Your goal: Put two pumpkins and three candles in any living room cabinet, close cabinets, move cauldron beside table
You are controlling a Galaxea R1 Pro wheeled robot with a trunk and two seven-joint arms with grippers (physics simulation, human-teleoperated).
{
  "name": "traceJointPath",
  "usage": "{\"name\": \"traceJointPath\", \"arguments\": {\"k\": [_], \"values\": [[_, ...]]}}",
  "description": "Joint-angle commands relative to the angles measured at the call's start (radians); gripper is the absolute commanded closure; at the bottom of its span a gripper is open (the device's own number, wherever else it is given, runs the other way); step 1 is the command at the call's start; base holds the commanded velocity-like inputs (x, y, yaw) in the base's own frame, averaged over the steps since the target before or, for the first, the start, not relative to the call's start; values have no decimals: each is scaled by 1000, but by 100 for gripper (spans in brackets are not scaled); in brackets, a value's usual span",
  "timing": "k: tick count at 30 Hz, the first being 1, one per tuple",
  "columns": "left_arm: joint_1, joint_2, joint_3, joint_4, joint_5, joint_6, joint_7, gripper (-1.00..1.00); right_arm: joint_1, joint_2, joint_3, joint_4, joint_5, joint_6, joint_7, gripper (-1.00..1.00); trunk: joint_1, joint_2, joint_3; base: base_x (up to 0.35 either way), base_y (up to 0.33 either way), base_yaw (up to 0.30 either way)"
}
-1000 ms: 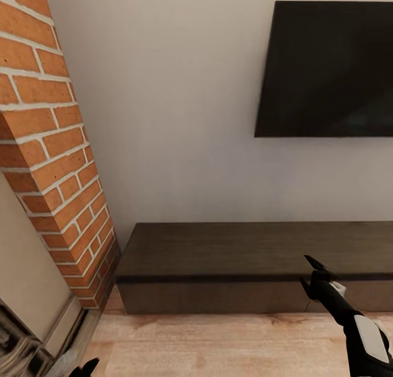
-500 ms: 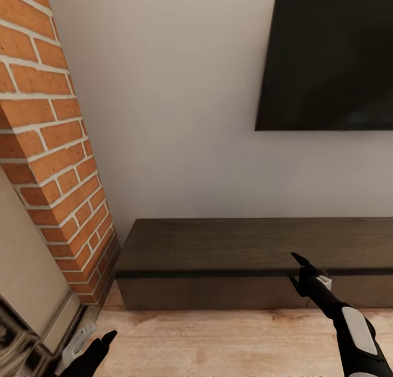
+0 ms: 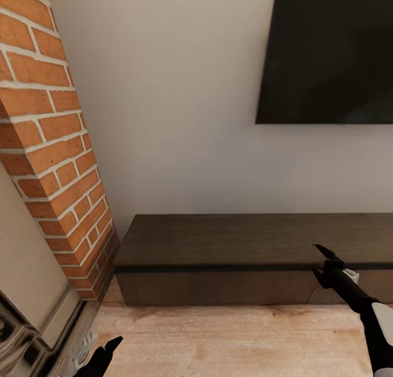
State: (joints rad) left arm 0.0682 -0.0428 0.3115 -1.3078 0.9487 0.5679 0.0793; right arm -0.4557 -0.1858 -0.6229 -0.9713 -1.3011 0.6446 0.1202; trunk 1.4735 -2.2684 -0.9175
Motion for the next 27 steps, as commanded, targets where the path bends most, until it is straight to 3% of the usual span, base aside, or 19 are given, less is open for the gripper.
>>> {"name": "traceJointPath", "arguments": {"k": [1,4,10,18,27], "values": [[0,1,1,0,10,5,0,-100,-1,-5,-3,0,-23,7,2,-100,4,-8,-4,0,0,0],[-1,6,2,1,6,4,-17,-100,1,-34,-2,-1,-107,9,-3,-100,15,-29,-13,0,0,0],[-1,30,0,-14,8,4,-34,-100,3,-60,-5,-2,-165,-2,3,-100,38,-71,-32,0,0,0],[-1,37,-39,-51,3,4,-24,-100,5,-47,-2,1,-168,-11,8,-100,69,-127,-57,0,0,0],[-1,30,-86,-53,0,3,-14,-100,8,-30,4,36,-164,-99,15,-100,104,-190,-85,0,0,0]]}}
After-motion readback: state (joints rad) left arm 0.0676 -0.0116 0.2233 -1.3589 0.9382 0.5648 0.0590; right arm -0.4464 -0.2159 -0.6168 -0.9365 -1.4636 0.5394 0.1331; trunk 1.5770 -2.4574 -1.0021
